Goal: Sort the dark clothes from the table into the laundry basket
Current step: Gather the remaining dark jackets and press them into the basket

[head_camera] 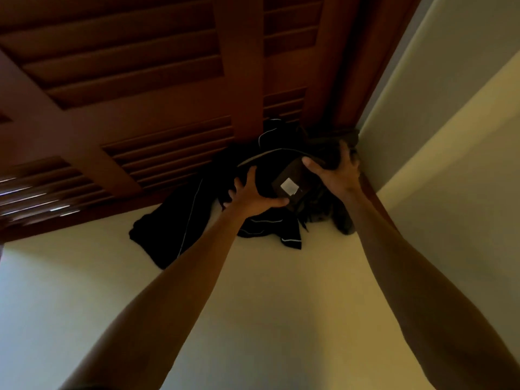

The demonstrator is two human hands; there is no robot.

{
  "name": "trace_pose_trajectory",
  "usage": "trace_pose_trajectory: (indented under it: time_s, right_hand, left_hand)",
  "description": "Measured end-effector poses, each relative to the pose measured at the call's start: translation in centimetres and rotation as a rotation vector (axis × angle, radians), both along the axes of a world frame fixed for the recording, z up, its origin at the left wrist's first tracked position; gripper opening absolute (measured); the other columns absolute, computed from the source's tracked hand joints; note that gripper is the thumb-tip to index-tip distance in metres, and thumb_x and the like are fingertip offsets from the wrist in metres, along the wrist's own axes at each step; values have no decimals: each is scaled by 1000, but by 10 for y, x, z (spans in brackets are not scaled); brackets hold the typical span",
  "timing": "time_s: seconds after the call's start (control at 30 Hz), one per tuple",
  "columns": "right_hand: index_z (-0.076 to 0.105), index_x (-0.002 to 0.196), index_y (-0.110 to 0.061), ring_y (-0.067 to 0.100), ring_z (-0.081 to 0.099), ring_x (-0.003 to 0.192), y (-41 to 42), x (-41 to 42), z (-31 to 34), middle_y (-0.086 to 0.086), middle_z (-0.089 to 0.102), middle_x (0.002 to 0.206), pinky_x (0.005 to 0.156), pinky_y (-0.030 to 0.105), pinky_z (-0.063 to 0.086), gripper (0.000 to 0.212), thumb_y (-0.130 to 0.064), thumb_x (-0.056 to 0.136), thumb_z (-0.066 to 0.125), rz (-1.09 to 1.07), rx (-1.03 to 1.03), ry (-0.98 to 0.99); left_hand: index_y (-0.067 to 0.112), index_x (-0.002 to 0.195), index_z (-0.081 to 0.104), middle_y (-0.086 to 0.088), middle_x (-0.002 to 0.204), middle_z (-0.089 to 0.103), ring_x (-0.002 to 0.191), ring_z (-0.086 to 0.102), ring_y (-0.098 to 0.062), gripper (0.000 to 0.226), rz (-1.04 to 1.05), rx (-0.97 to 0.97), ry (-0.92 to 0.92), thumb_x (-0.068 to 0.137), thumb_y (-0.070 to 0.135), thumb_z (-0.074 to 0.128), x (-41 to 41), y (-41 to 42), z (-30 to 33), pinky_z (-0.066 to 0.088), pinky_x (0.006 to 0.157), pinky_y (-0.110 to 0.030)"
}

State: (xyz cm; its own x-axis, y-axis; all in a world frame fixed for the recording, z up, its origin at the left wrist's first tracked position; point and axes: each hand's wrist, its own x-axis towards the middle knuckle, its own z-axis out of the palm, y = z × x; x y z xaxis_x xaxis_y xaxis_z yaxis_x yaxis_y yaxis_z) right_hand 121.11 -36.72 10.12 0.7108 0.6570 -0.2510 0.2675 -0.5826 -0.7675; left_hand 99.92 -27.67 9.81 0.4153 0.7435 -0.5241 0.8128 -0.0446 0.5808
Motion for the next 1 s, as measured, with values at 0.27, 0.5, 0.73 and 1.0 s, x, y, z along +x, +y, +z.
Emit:
trace_pose_trajectory:
  time_s: [0.27,0.5,0.73,1.0]
  right_hand:
    - [27,153,-40,44,-7,152,13,-32,-63,8,0,168,116,72,13,100,-72,70,72,277,-350,-55]
    - [37,145,-29,45,21,142,-13,-69,-61,10,32,154,109,62,36,73,-42,82,71,284,-311,-127]
    - [45,140,-26,45,27,136,-81,-156,-61,9,45,143,106,52,41,68,-46,80,72,349,-271,-113]
    - [53,130,-30,41,29,133,-170,-293,-60,1,47,133,101,53,45,63,-54,75,72,480,-244,-63]
  left_hand:
    - [33,159,-6,-13,167,6,150,13,-45,109,-244,187,304,85,42,73,-4,-36,-77,20,117,-67]
    - [31,158,14,-10,155,35,136,42,-40,85,-252,329,300,91,21,66,-53,-57,-70,46,102,-53]
    - [29,159,16,-10,153,40,133,46,-39,85,-224,283,310,91,15,65,-146,-116,-63,48,100,-50]
    - [28,160,14,-4,159,31,140,37,-34,94,-202,178,299,85,31,70,-310,-209,-61,45,104,-47]
